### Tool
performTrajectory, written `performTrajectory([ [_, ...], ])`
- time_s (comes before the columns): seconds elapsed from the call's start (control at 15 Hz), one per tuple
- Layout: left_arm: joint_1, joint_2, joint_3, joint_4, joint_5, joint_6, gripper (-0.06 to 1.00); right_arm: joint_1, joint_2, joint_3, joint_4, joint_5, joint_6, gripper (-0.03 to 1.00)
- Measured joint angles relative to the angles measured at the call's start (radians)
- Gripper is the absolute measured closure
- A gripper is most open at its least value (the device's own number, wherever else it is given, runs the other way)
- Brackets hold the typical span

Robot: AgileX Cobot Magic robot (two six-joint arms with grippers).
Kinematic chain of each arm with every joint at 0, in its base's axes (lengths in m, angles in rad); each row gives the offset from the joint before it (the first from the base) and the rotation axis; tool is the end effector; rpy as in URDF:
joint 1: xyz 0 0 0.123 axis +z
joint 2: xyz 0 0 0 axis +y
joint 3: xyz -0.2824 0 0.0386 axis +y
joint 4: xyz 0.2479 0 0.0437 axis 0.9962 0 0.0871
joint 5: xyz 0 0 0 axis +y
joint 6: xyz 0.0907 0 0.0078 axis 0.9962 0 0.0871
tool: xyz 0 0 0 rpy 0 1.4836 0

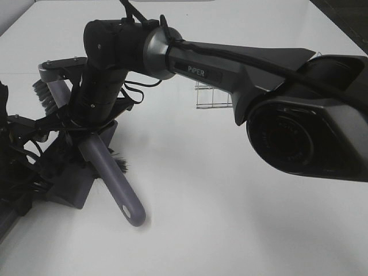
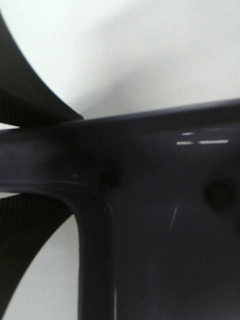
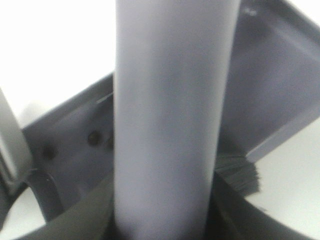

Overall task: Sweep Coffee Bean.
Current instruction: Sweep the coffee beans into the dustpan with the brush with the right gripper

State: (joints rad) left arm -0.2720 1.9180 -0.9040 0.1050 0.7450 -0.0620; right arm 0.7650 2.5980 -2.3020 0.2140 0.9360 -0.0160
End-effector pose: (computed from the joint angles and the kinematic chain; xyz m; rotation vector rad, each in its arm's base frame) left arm 0.2825 -0.0721 0.0977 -0.4420 -3.0185 -0.1268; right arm 0.3855 0.3917 0.1242 -0.9414 2.6151 0.4788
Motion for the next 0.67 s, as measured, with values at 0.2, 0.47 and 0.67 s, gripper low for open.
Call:
performTrajectory([
  [0.2,0.0,0.0,0.0,-0.009,0.0,0.004,0.6,0.0,0.0,-0.052,-0.014,0.013,-0.003,0.61],
  [0.47,0.0,0.0,0.0,-0.018,0.001,0.01,0.6,0.0,-0.002,-0.077,-0.076,0.096,-0.003,0.61],
  [0.67,0.0,0.0,0.0,-0.035,0.001,0.01,0.6,0.0,-0.028,-0.077,-0.134,0.127,-0.003,0.61],
])
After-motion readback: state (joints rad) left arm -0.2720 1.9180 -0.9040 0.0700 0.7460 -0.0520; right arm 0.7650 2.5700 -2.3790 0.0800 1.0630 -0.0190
